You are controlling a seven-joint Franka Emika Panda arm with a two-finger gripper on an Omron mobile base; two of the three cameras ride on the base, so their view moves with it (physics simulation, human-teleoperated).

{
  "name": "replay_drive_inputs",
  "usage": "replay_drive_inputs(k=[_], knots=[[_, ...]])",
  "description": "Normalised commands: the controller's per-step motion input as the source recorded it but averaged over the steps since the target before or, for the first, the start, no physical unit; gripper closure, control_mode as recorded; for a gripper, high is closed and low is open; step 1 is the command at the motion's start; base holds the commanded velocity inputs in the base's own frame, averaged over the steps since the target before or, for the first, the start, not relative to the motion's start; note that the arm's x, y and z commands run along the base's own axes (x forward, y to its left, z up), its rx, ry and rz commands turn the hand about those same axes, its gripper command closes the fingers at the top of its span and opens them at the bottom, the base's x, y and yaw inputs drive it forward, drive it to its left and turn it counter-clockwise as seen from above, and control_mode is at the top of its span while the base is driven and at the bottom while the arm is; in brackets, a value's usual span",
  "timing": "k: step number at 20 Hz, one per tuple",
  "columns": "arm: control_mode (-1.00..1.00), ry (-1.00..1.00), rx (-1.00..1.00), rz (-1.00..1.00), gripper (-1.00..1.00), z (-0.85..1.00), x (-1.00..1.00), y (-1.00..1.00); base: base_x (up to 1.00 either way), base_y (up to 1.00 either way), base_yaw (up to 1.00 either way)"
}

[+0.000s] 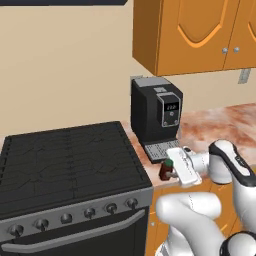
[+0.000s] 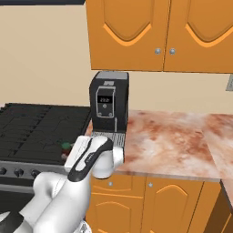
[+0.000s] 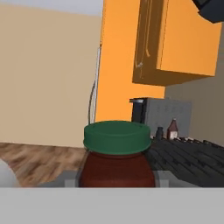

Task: Collect the paprika, ketchup, and shaker from the cabinet and place them next to the stove.

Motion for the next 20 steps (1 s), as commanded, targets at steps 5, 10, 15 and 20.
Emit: replay_drive_inputs(k=[5, 10, 15, 20], knots=[[-1.00, 0.00, 0.00, 0.05, 1.00, -0.34, 0.55, -0.06, 0.00, 0.00, 0.00], [-1.00, 0.00, 0.00, 0.07, 1.00, -0.22, 0.61, -0.10, 0.00, 0.00, 0.00], [-1.00, 0.03, -0.04, 0.09, 1.00, -0.29, 0.56, -0.11, 0.00, 0.00, 0.00], [-1.00, 0.03, -0.01, 0.09, 1.00, -0.30, 0.50, -0.14, 0.00, 0.00, 0.00]])
